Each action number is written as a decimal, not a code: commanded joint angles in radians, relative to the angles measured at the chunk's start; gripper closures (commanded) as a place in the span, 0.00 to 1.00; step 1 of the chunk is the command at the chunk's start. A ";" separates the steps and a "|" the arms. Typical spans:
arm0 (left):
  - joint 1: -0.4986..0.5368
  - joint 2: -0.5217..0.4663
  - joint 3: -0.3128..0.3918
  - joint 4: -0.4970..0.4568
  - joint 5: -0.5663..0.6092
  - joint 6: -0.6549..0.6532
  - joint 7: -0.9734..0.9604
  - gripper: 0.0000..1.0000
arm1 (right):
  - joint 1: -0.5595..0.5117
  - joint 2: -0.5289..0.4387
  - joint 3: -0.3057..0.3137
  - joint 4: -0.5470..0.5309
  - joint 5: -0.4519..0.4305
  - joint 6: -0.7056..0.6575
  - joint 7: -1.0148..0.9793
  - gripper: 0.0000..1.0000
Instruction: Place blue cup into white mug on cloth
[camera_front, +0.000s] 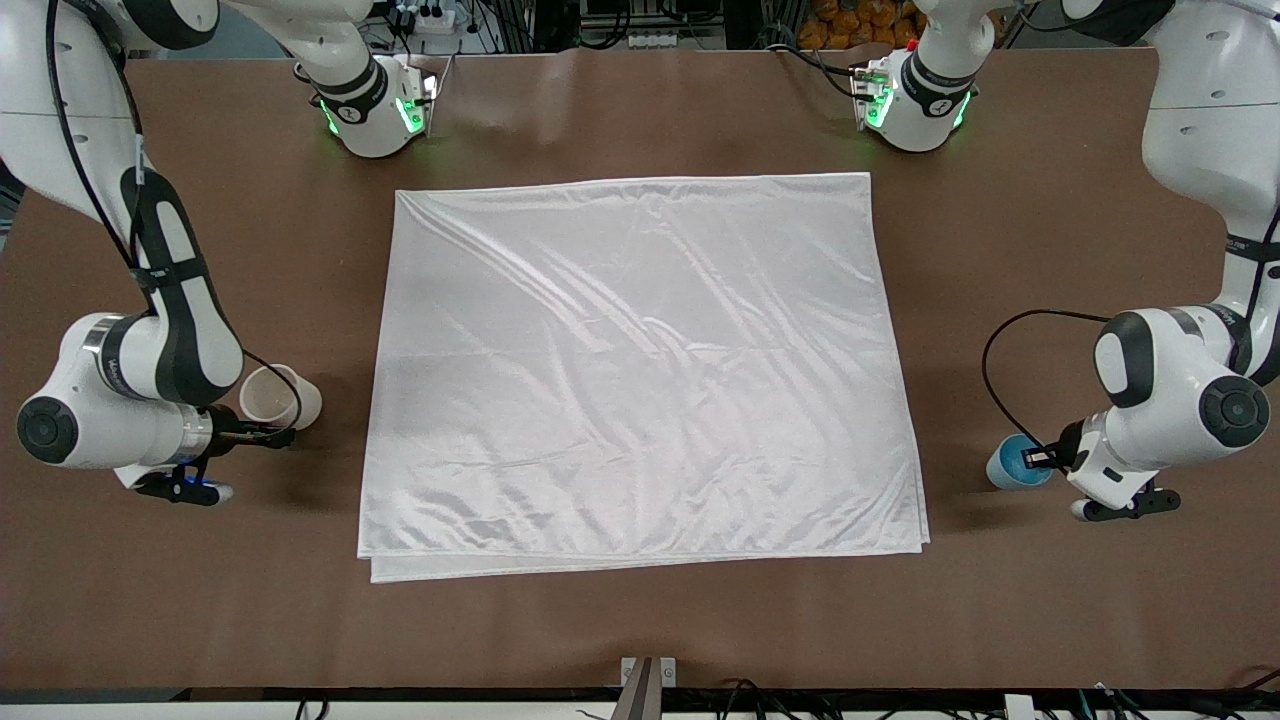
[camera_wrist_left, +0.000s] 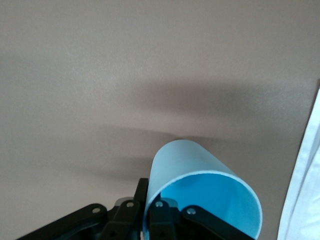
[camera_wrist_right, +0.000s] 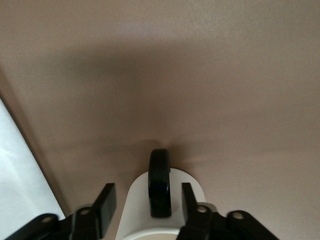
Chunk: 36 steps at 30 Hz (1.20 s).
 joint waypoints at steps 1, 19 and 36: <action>-0.005 -0.011 0.002 0.005 0.026 0.001 -0.021 1.00 | -0.009 -0.001 0.009 -0.002 -0.014 -0.003 -0.039 0.79; -0.018 -0.042 -0.001 0.006 0.025 0.001 -0.021 1.00 | -0.001 -0.066 0.018 0.007 -0.009 -0.076 -0.064 0.99; -0.019 -0.052 -0.001 0.018 0.026 0.001 -0.022 1.00 | 0.084 -0.176 0.021 0.015 0.001 -0.158 -0.041 0.99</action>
